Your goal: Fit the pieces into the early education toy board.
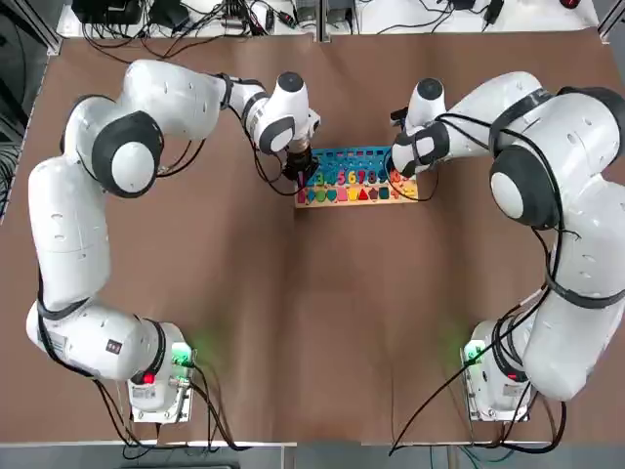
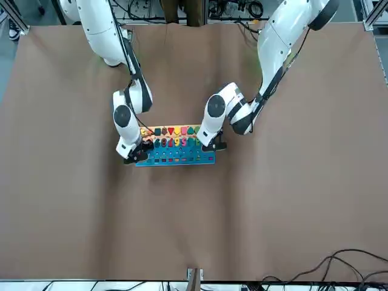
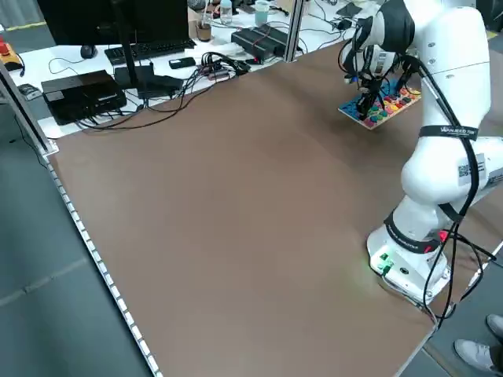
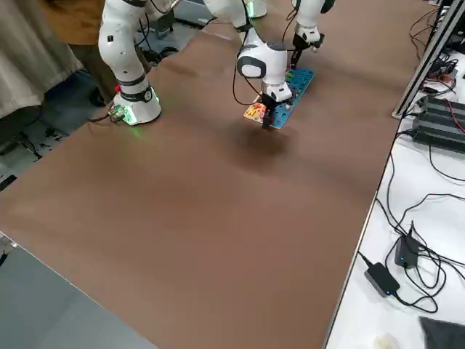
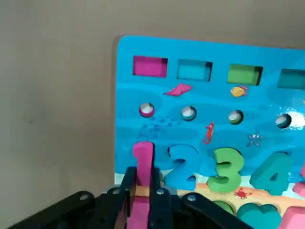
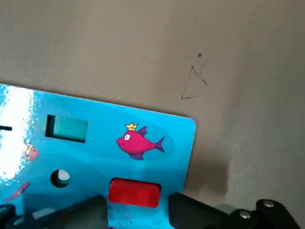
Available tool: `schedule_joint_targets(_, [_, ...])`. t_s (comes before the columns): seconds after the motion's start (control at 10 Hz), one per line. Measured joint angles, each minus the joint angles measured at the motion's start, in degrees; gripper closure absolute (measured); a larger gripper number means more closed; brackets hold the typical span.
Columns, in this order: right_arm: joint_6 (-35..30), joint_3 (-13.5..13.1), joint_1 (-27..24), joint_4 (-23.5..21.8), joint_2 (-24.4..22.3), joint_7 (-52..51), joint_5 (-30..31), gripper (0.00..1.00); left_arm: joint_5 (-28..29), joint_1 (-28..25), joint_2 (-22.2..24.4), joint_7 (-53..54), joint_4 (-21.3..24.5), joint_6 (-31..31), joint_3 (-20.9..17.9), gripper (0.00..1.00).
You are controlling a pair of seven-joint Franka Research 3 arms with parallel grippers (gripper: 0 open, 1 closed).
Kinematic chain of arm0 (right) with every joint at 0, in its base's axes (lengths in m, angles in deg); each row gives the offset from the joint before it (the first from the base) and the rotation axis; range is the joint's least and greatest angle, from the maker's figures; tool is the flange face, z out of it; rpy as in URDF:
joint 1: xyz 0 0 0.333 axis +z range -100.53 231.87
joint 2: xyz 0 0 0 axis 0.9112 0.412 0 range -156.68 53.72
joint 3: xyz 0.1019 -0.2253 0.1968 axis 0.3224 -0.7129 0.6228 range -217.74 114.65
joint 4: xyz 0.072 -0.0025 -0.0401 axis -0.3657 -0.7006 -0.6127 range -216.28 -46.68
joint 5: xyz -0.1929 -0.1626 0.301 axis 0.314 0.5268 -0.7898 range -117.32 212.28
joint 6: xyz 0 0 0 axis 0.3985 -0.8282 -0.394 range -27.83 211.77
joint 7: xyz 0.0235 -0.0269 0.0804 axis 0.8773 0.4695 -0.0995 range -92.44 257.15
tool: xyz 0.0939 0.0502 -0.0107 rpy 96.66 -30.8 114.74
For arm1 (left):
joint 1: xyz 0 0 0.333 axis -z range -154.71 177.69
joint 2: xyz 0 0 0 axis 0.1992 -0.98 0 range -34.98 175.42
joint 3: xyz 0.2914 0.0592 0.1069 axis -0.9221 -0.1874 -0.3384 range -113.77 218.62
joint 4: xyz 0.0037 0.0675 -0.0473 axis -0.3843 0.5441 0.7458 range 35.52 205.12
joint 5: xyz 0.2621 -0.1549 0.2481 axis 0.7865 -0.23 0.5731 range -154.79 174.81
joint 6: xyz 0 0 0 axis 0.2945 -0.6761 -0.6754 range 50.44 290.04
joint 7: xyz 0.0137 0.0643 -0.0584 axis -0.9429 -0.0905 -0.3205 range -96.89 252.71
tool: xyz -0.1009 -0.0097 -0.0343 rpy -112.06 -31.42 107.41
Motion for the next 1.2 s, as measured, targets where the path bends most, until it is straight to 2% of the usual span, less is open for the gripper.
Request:
schedule_joint_targets(0.2, [-0.1,-0.2,0.0,0.0,0.0,0.0,0.0,0.26,0.0,0.0,0.0,0.0,0.0,0.0,-0.1,0.81])
schedule_joint_targets(0.3, [-0.3,-0.2,0.0,0.0,0.0,0.0,0.0,0.11,0.0,0.0,0.0,0.0,-0.1,0.0,-0.2,0.80])
schedule_joint_targets(0.4, [-0.4,-0.2,0.0,0.0,0.0,0.0,0.0,0.07,0.0,0.0,0.0,0.0,-0.1,0.0,-0.3,0.74])
schedule_joint_targets(0.9, [-3.5,-0.1,0.2,0.9,-0.9,0.4,0.0,0.01,0.1,-0.1,0.0,0.0,-0.2,-0.4,-0.5,0.64])
schedule_joint_targets(1.2, [-7.4,-0.3,0.2,1.2,-2.9,0.7,0.0,0.01,0.1,-0.1,0.0,0.0,-0.5,-1.1,-0.5,0.64])
